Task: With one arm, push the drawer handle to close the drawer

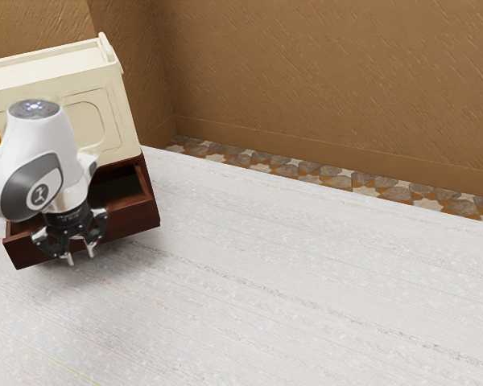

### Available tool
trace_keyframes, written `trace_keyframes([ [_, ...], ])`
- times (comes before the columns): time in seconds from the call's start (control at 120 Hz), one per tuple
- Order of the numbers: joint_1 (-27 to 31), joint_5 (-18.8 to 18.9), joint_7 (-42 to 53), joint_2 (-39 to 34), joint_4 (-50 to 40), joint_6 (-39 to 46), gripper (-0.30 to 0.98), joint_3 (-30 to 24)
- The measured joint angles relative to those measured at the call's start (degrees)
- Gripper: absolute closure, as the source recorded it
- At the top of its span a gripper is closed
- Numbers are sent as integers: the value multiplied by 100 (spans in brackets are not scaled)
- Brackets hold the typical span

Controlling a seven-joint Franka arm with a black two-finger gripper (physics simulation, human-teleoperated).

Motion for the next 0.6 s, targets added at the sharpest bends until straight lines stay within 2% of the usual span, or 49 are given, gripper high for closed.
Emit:
trace_keyframes([
  [0.1, 67, 5, 29, 4, -122, 148, 65, 3],
  [0.217, 213, 8, 165, 149, -267, 445, 72, 18],
  [0.6, 218, 35, 824, 1000, 172, 1044, 78, 440],
])
